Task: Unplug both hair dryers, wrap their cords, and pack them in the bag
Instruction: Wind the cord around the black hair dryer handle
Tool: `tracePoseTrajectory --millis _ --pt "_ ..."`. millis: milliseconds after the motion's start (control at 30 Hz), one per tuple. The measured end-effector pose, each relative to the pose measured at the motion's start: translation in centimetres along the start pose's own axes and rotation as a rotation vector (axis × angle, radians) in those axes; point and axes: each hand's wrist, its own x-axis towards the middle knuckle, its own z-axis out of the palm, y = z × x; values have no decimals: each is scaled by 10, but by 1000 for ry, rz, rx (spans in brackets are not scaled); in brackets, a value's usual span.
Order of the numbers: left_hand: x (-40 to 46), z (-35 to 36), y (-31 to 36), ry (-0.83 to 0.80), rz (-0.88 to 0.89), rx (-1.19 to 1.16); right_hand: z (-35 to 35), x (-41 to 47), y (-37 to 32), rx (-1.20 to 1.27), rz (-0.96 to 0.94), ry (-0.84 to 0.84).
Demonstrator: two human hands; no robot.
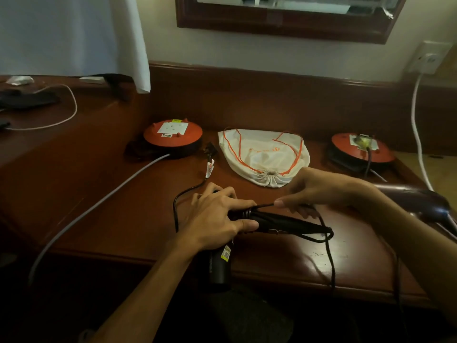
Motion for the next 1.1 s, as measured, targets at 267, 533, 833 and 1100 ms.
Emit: tracePoseTrajectory --millis 267,533,833,1100 --pt "1 2 -3 42 -17 13 -2 -27 -10 -46 -52 42" --pt "6 -11 -26 -7 -16 -379 79 -42 -29 -90 -283 114" --pt "1 -11 -16 103 -44 -255 145 -13 16 -384 -271 406" --pt "-6 -25 -33 170 -148 -773 127 -22 12 770 35 126"
